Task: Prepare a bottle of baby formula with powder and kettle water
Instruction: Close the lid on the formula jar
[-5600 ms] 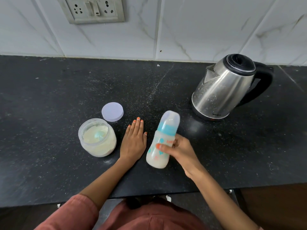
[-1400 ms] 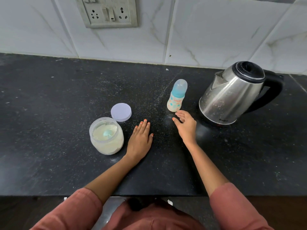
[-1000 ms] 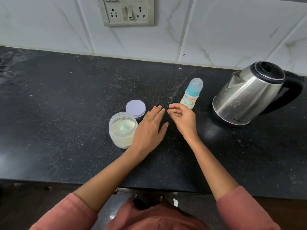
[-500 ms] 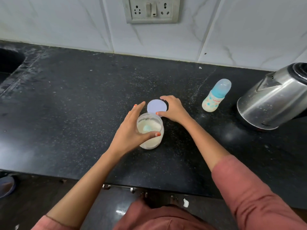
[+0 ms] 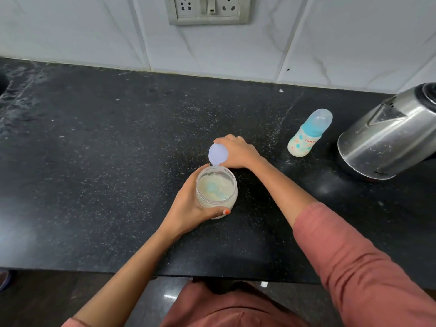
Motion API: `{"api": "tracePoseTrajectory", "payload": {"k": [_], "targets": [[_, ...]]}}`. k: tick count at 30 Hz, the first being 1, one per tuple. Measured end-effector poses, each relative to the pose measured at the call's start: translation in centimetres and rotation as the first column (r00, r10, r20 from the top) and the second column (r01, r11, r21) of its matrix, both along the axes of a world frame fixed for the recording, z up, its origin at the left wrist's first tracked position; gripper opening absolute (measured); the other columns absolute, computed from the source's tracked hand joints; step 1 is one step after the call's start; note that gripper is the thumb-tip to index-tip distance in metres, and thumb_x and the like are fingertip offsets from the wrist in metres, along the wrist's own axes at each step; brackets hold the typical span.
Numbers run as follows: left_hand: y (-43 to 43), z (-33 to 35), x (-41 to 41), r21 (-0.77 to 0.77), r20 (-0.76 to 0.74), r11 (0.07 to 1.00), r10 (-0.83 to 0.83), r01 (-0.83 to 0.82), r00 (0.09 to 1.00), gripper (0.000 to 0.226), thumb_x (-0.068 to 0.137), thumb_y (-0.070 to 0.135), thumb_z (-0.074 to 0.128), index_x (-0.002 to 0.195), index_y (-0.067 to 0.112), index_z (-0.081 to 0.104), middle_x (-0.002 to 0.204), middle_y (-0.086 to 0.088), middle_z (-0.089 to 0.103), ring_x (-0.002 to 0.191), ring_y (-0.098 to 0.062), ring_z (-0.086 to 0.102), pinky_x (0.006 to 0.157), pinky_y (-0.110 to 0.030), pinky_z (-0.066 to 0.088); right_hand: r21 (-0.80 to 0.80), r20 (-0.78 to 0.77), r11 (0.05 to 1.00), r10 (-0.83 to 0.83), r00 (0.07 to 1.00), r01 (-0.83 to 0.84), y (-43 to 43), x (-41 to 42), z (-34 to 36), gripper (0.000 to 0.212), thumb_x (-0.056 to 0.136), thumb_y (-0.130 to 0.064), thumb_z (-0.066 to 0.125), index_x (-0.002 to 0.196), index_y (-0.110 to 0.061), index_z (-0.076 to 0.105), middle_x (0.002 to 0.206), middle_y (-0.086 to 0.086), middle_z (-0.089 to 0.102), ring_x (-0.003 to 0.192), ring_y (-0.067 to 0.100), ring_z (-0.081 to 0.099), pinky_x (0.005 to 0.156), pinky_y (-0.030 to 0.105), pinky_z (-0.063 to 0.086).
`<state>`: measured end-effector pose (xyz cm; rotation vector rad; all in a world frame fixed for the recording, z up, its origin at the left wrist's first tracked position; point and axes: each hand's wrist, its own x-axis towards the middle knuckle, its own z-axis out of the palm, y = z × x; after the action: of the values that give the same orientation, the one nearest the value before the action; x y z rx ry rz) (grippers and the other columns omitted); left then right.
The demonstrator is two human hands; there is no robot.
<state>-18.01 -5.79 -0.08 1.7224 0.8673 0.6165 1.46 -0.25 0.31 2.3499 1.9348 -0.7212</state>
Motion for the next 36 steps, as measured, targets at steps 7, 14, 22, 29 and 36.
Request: {"api": "tracePoseTrajectory", "payload": {"k": [7, 14, 22, 29, 36], "targets": [[0.1, -0.9, 0.0, 0.002, 0.012, 1.000, 0.030, -0.030, 0.999, 0.093, 0.046, 0.045, 0.080, 0.129, 0.023, 0.043, 0.127, 0.011, 0.052, 0.118, 0.000, 0.047, 0.097, -0.015, 0.036, 0.012, -0.051, 1.000, -0.016, 0.999, 0.016, -1.5, 0.8, 4.0, 0.079, 0.071, -0.040, 0.073, 0.138, -0.032, 0.031, 0.142, -0.001, 0.034, 0.129, 0.026, 0.036, 0.099, 0.045, 0.035], [-0.1, -1.1, 0.1, 0.009, 0.024, 0.999, 0.034, -0.035, 0.999, 0.090, 0.048, 0.045, 0.079, 0.128, 0.026, 0.043, 0.127, 0.012, 0.051, 0.117, -0.001, 0.047, 0.096, -0.018, 0.038, 0.011, -0.094, 0.997, 0.080, 0.992, -0.080, -5.2, 0.1, 10.6, 0.078, 0.070, -0.043, 0.072, 0.136, -0.040, 0.032, 0.137, -0.004, 0.037, 0.127, 0.021, 0.039, 0.101, 0.050, 0.036], [-0.3, -0.9, 0.2, -0.099, 0.077, 0.994, 0.042, -0.034, 0.996, 0.089, 0.045, 0.044, 0.080, 0.123, 0.040, 0.038, 0.123, 0.013, 0.053, 0.112, 0.003, 0.050, 0.087, -0.016, 0.042, 0.025, -0.024, 0.966, 0.257, 0.966, -0.256, -9.1, -4.7, 11.1, 0.079, 0.068, -0.042, 0.072, 0.135, -0.044, 0.030, 0.133, -0.010, 0.038, 0.121, 0.017, 0.042, 0.084, 0.037, 0.036], [-0.5, -0.7, 0.3, -0.106, 0.127, 0.994, 0.030, -0.016, 0.991, 0.080, 0.044, 0.042, 0.079, 0.114, 0.041, 0.040, 0.117, 0.012, 0.053, 0.108, 0.003, 0.051, 0.081, -0.012, 0.043, 0.034, 0.123, 0.957, 0.283, 0.951, -0.289, -9.1, -6.1, 9.9, 0.081, 0.068, -0.039, 0.073, 0.137, -0.041, 0.029, 0.132, -0.007, 0.037, 0.116, 0.020, 0.042, 0.076, 0.032, 0.031], [-0.5, -0.6, 0.1, -0.088, 0.147, 0.996, 0.008, 0.005, 0.989, 0.080, 0.044, 0.040, 0.076, 0.113, 0.042, 0.037, 0.115, 0.014, 0.051, 0.105, 0.011, 0.049, 0.079, -0.006, 0.040, 0.081, 0.217, 0.970, 0.207, 0.954, -0.229, -9.6, -6.9, 9.7, 0.075, 0.070, -0.050, 0.067, 0.135, -0.034, 0.033, 0.127, 0.000, 0.042, 0.108, 0.026, 0.047, 0.073, 0.033, 0.032]]}}
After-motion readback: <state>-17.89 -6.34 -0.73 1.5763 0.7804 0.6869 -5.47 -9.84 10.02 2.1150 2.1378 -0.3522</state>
